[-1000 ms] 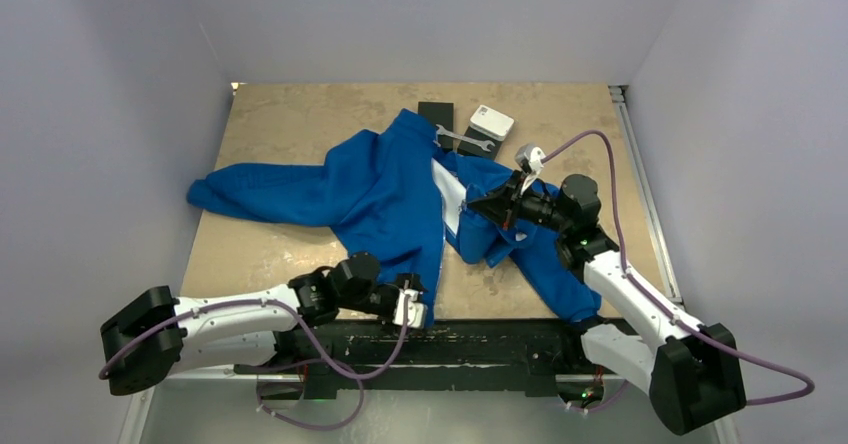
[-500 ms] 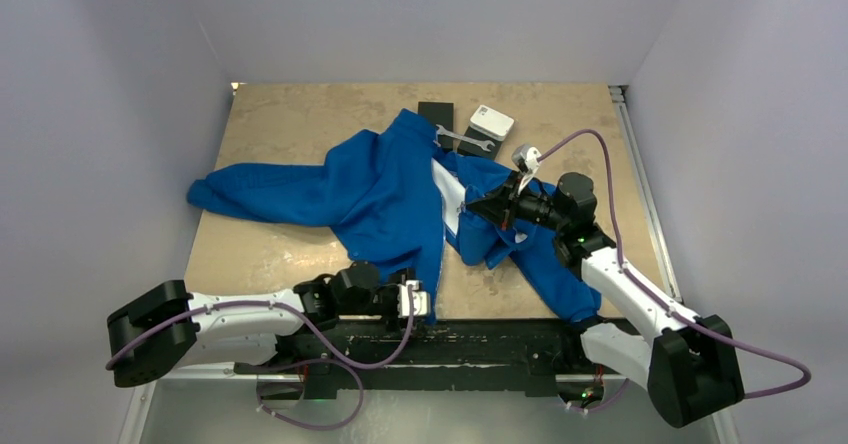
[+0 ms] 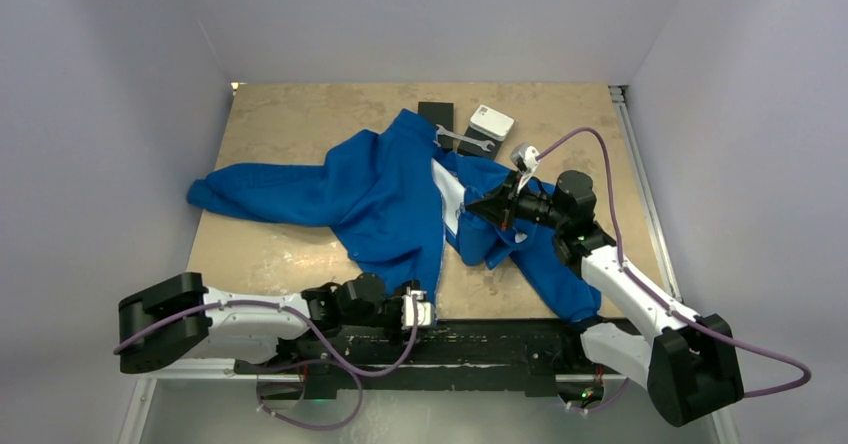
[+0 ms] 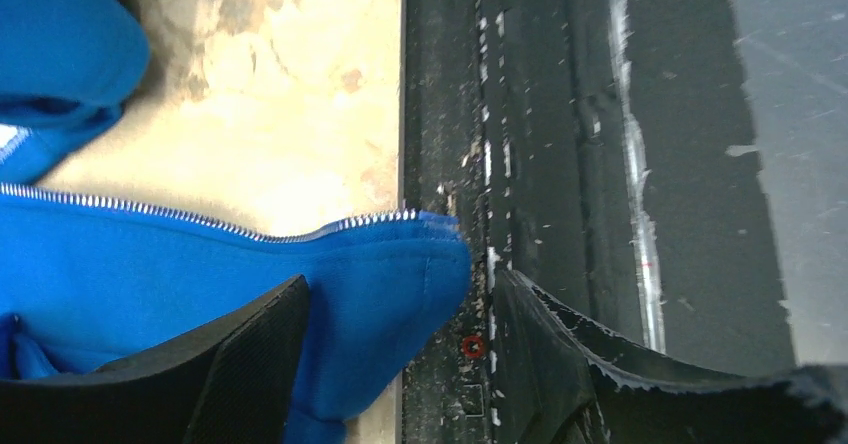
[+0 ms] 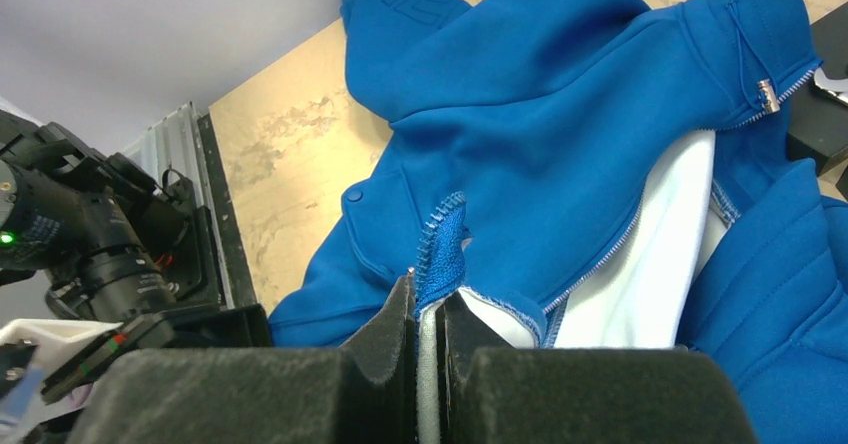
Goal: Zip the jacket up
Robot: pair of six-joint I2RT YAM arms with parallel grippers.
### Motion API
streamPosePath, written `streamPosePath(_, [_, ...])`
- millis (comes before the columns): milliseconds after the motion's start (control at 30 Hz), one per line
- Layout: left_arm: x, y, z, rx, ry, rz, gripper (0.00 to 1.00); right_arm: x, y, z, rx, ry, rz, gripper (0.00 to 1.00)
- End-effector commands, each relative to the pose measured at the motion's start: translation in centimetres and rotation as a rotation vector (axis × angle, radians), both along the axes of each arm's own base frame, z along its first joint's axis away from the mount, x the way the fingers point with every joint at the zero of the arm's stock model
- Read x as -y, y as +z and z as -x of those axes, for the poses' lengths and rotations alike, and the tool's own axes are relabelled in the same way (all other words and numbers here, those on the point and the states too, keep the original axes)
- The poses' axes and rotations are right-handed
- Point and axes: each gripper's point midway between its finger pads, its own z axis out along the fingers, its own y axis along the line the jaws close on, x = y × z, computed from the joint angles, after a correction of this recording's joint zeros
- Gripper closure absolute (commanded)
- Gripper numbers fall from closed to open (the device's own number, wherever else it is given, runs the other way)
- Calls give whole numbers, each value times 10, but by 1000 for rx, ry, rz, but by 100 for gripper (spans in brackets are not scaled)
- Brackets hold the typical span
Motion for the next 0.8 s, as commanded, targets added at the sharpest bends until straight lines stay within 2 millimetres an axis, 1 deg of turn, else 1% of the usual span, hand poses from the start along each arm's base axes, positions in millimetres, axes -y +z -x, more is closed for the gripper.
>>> streamPosePath(0, [7,0,-21,10,125,-10,34,-4,24,-1,65,25,-14,100])
streamPosePath(167, [0,-4,-36,59,199,-37,39,-5,26,0,65,32,-16,100])
streamPosePath(267, [1,0,-39,71,211,-19,40,-5,27,-1,66,34,-17,100])
streamPosePath(533, [10,17,-30,63,155,67,41,-7,29,-1,67,44,-27,100])
streamPosePath(567, [10,17,-31,70,157,66,42,-7,29,-1,67,45,-28,100])
streamPosePath(633, [12,18,-33,101,141,69,50,-7,29,0,66,51,-31,100])
streamPosePath(667, [12,19,-32,113,126,76,52,-8,30,1,64,55,-35,100])
streamPosePath(733, [15,21,-25,116,76,87,52,-8,30,3,63,63,-38,100])
streamPosePath(767, [16,20,-20,109,46,90,48,-8,31,3,63,64,-39,100])
